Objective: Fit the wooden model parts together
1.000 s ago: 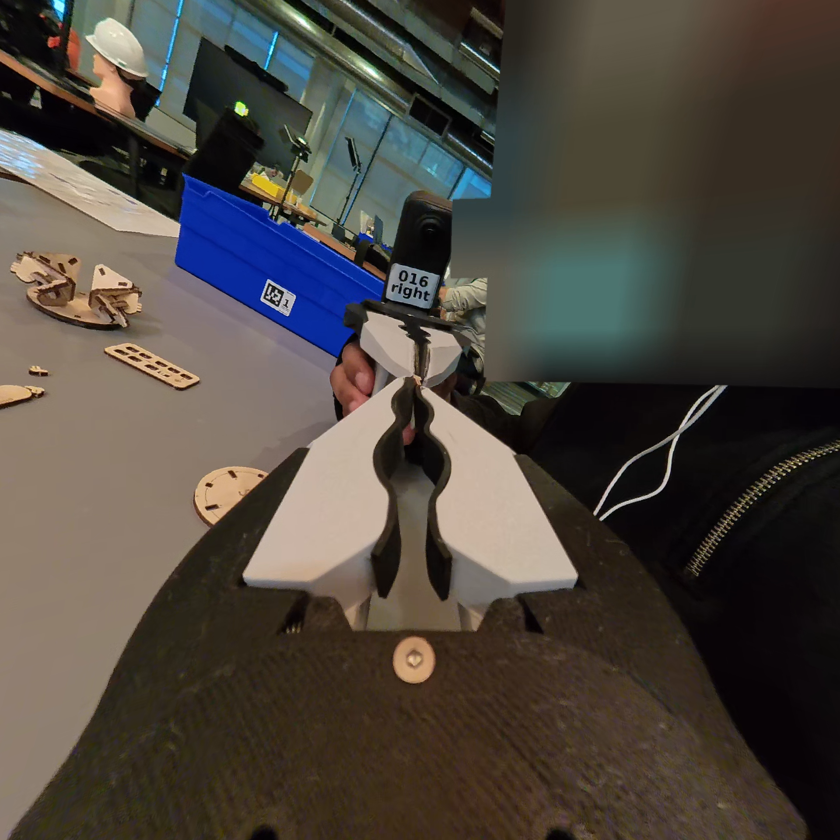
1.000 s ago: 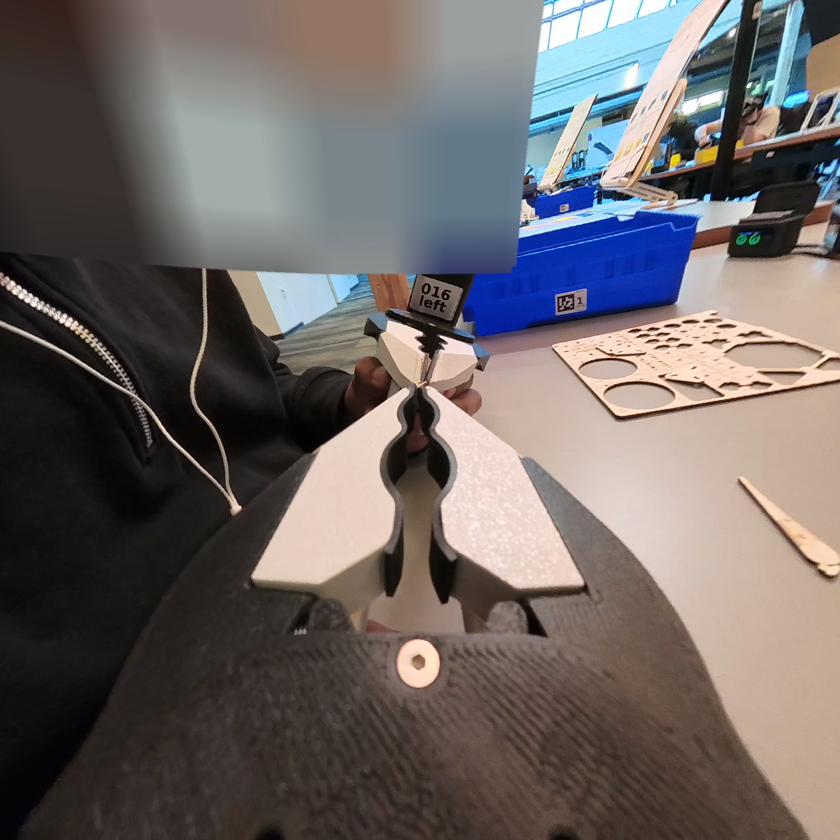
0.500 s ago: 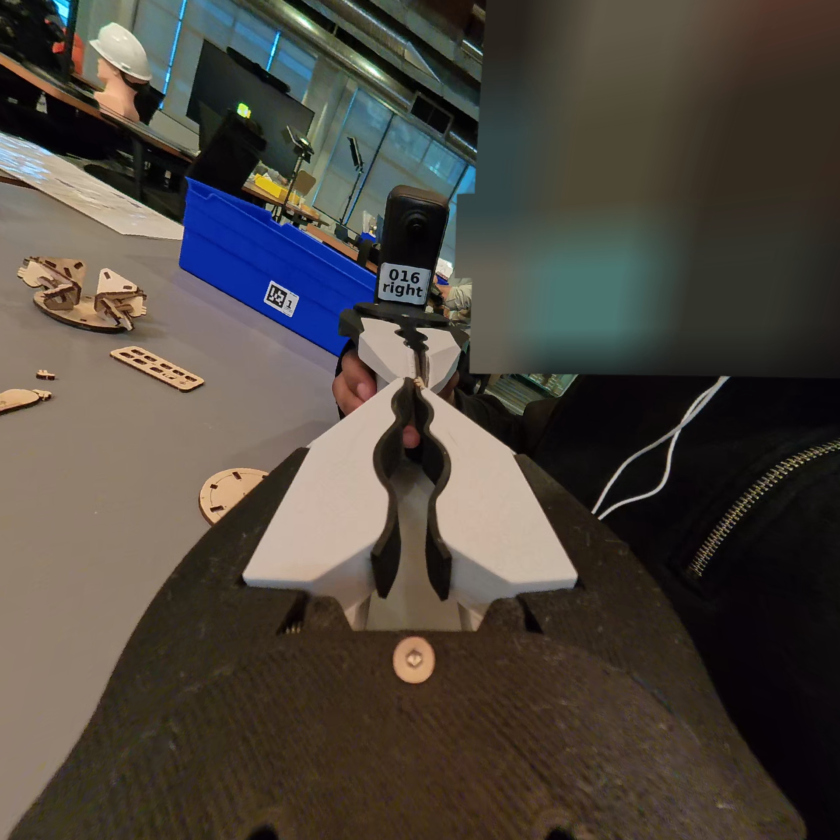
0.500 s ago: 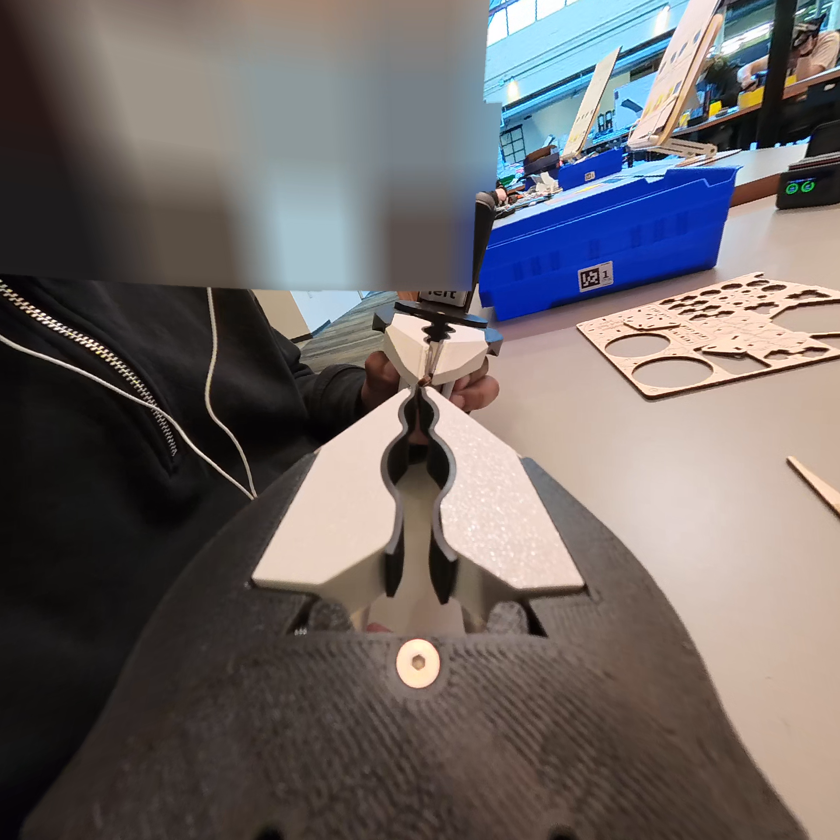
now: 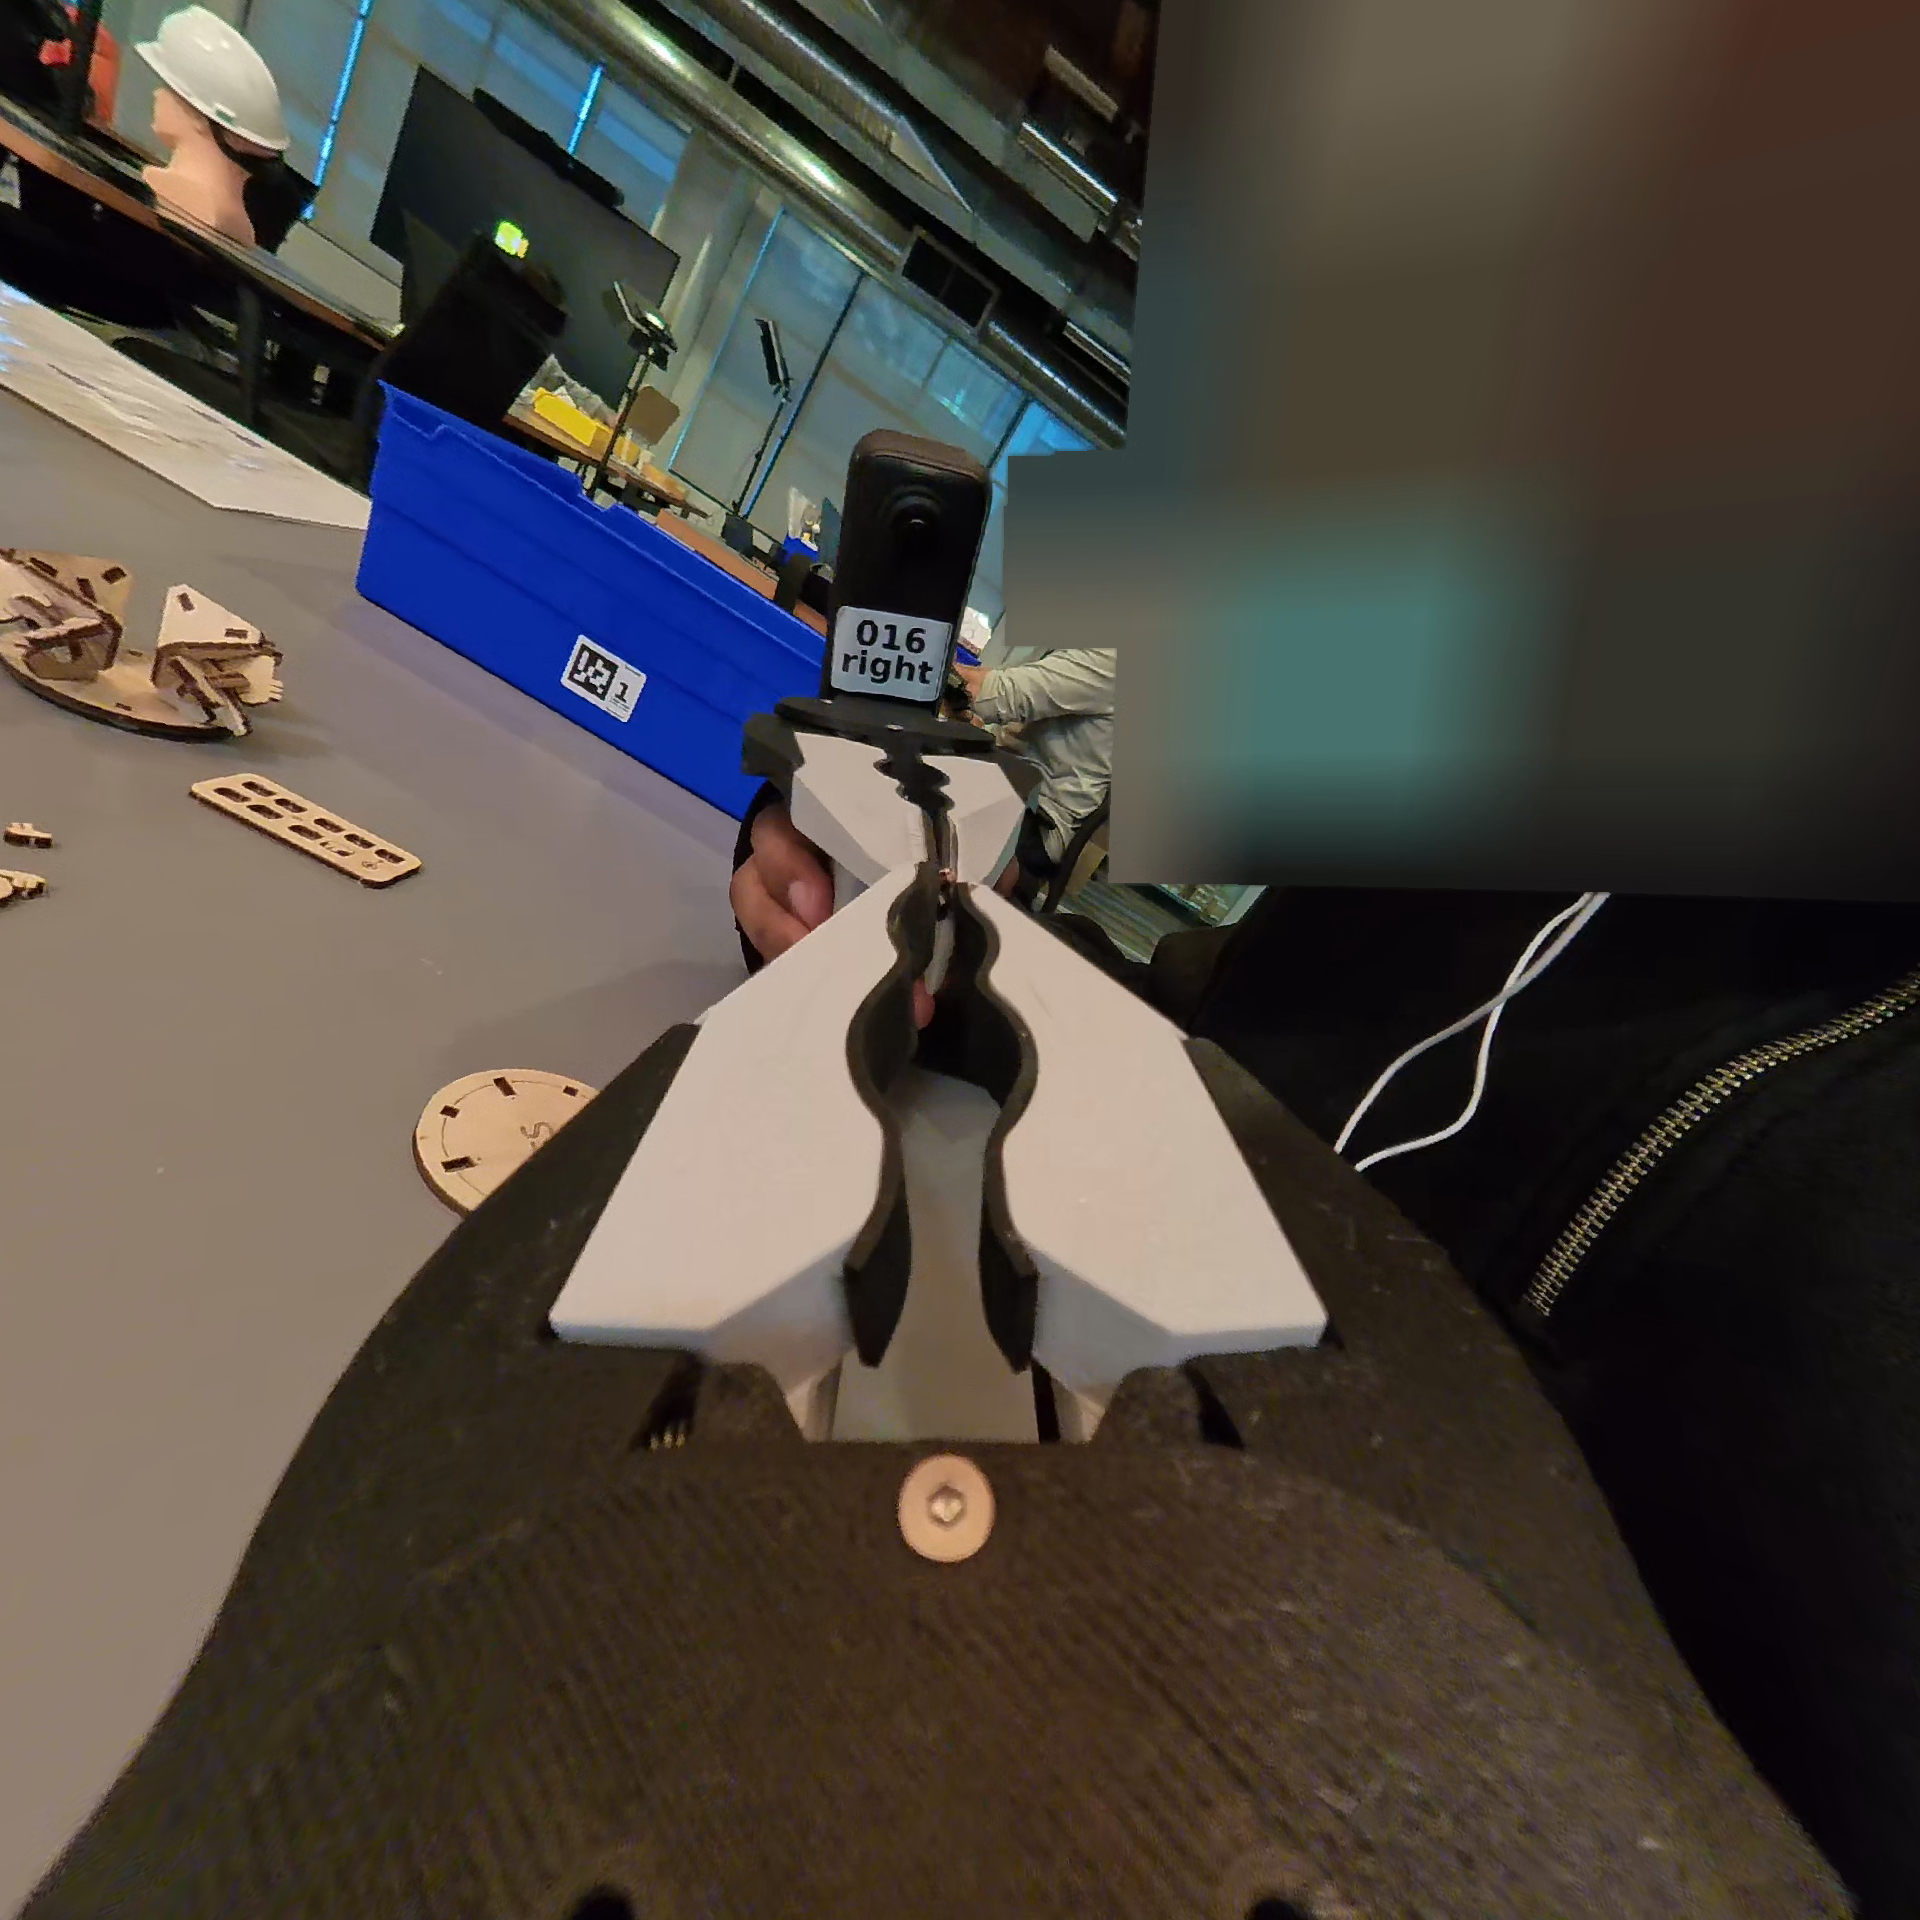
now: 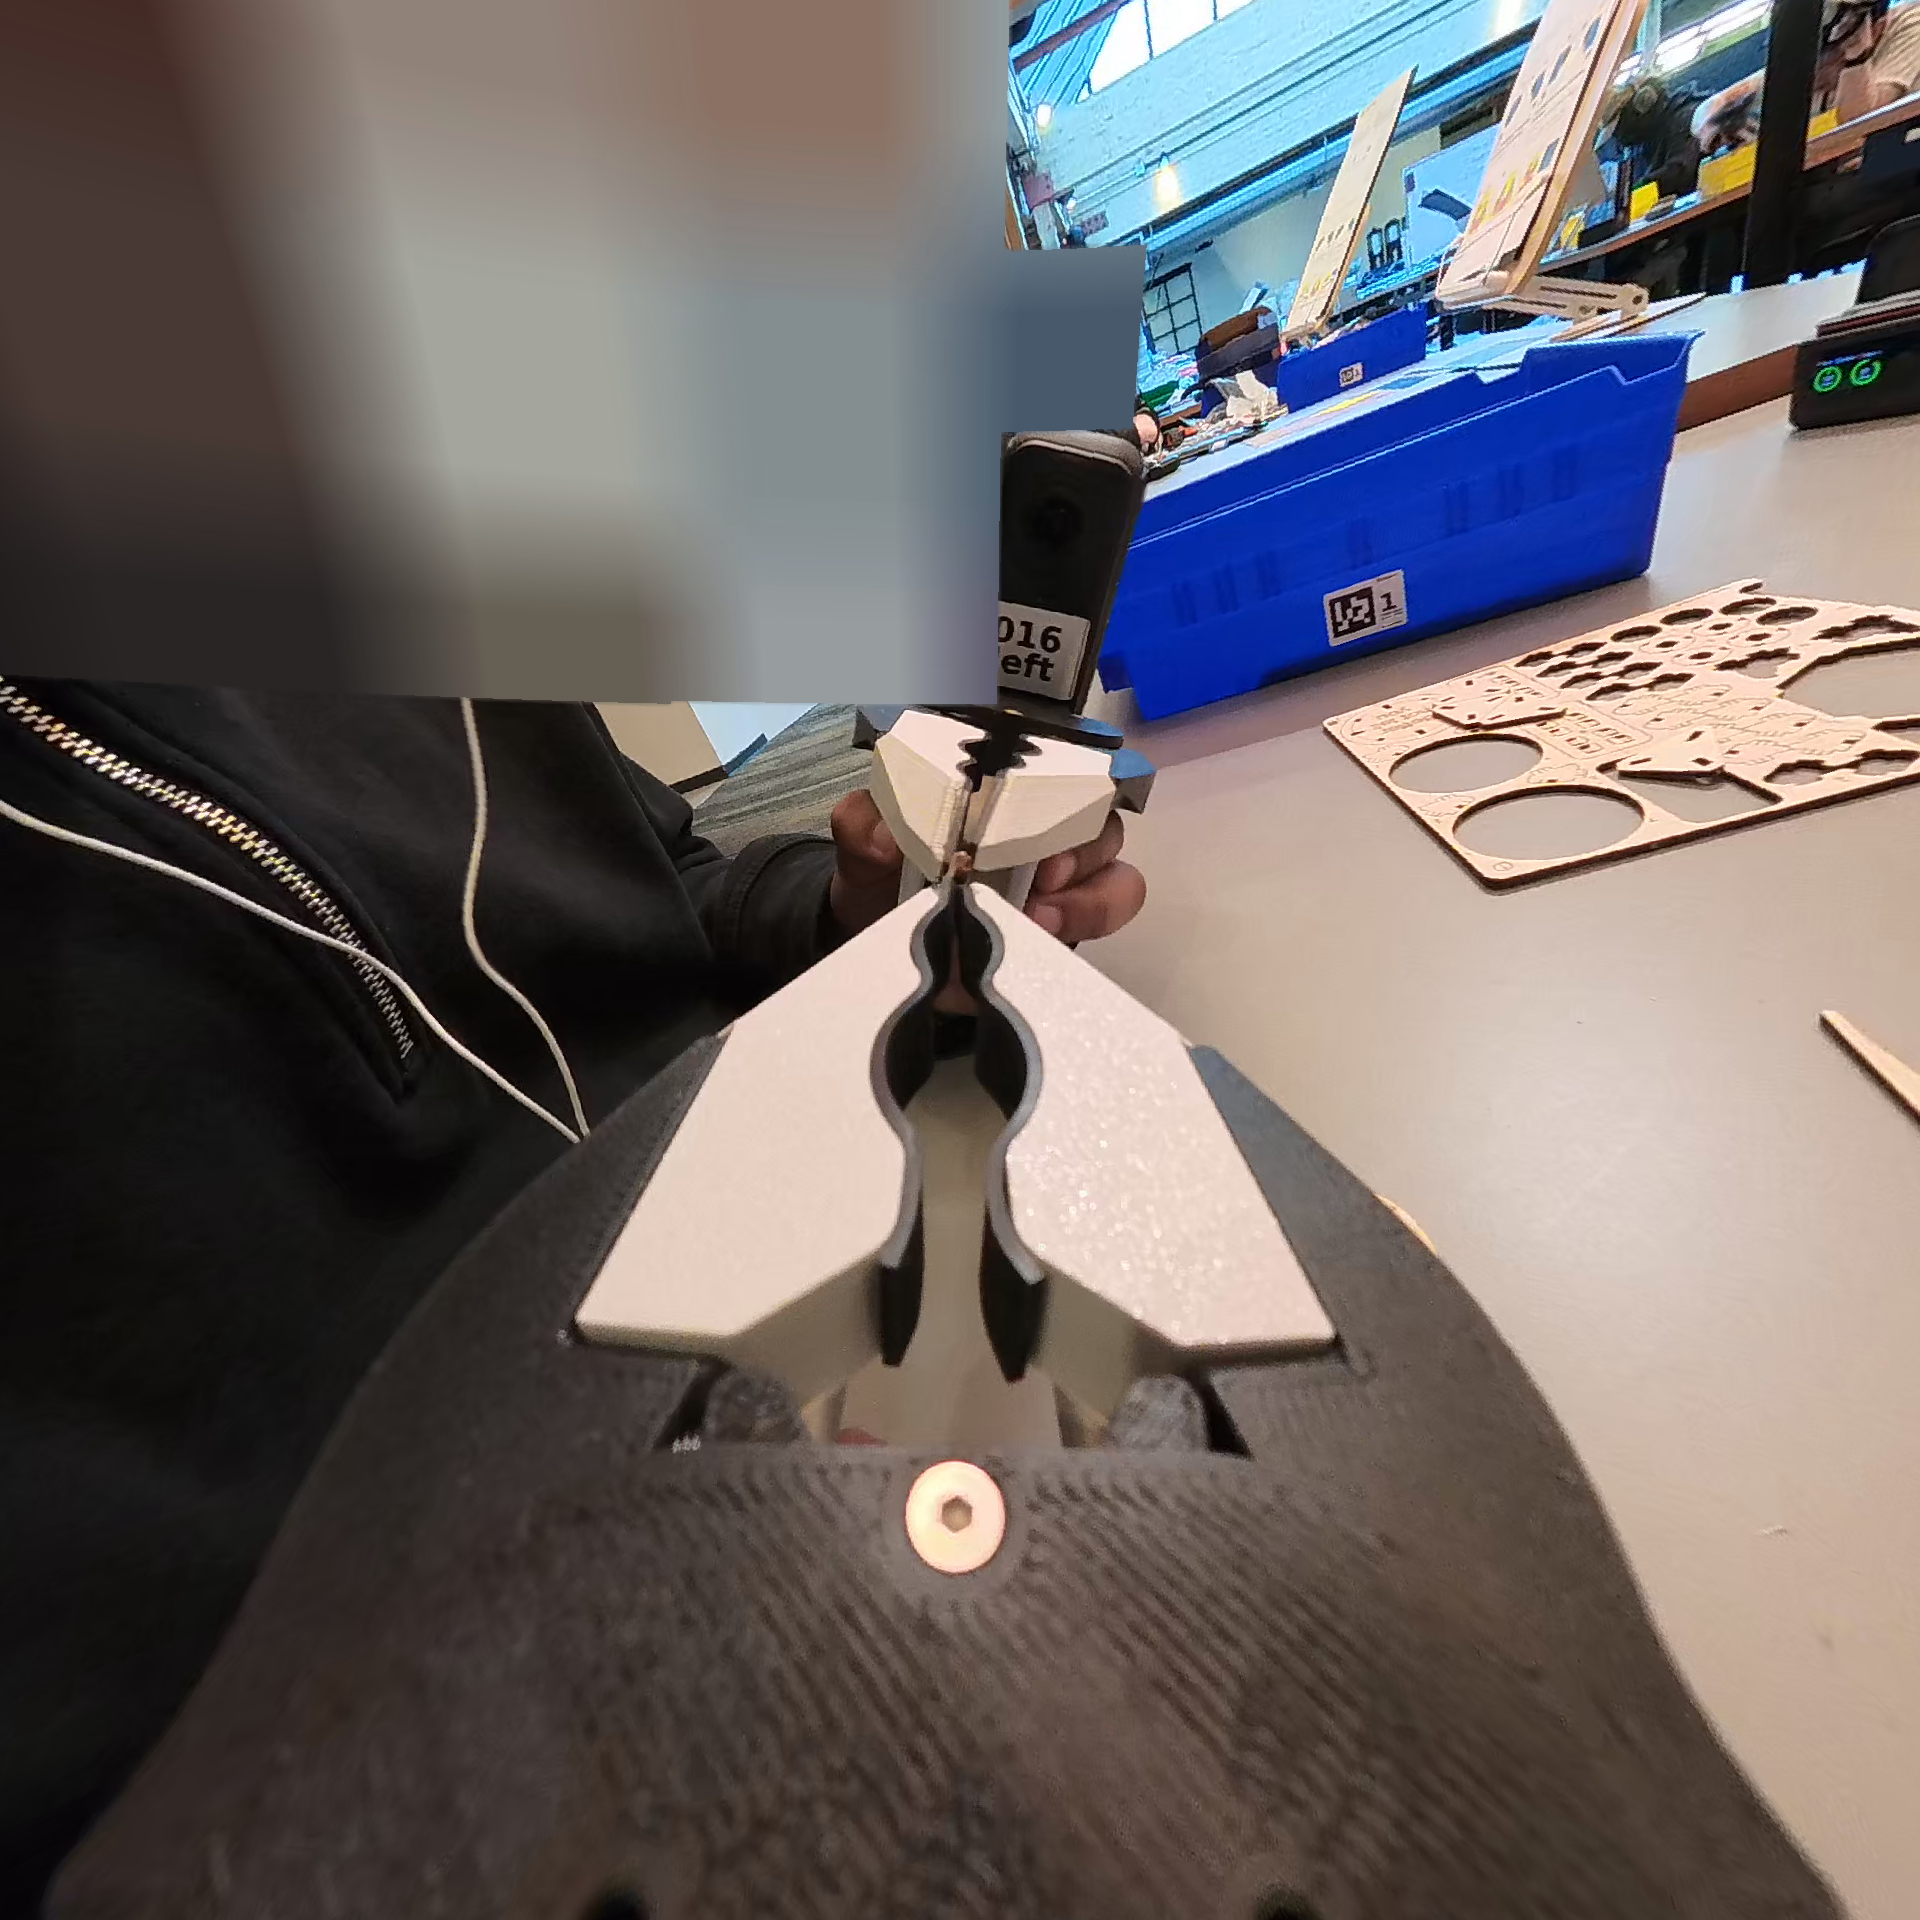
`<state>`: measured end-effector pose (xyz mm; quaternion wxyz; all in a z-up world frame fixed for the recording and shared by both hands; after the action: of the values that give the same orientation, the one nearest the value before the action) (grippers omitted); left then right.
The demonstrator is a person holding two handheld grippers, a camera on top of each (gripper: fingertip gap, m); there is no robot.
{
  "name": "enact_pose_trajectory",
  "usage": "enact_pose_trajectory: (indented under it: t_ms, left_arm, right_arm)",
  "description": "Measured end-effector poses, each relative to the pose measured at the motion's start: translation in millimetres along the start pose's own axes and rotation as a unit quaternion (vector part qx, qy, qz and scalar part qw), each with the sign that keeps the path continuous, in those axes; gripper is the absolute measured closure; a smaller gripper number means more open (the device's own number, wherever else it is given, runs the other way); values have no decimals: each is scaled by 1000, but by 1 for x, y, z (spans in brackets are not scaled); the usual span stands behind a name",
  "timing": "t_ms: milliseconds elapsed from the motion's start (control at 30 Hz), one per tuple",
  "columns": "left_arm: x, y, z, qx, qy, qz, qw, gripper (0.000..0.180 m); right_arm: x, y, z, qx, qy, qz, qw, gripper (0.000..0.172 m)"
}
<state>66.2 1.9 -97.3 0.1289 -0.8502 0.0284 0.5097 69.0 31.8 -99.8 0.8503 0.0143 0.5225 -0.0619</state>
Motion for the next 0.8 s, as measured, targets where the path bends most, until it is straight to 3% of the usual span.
enact_pose_trajectory:
  t_ms: [800]
  left_arm:
    - [3, -1, 3, 20, 49, 3, 999, 180]
  right_arm:
    - [2, -1, -3, 29, 34, 10, 999, 172]
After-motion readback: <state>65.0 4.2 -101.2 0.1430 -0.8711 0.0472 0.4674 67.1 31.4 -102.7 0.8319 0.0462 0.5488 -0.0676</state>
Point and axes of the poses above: each gripper's, where its closed fingertips meet, y back along the fingers, x out of its underside, z = x × y across the jaws, the point moved 2 cm from there along y, back along the fingers, and after that the axes turned 6 degrees about -y, right-handed, at the moved point
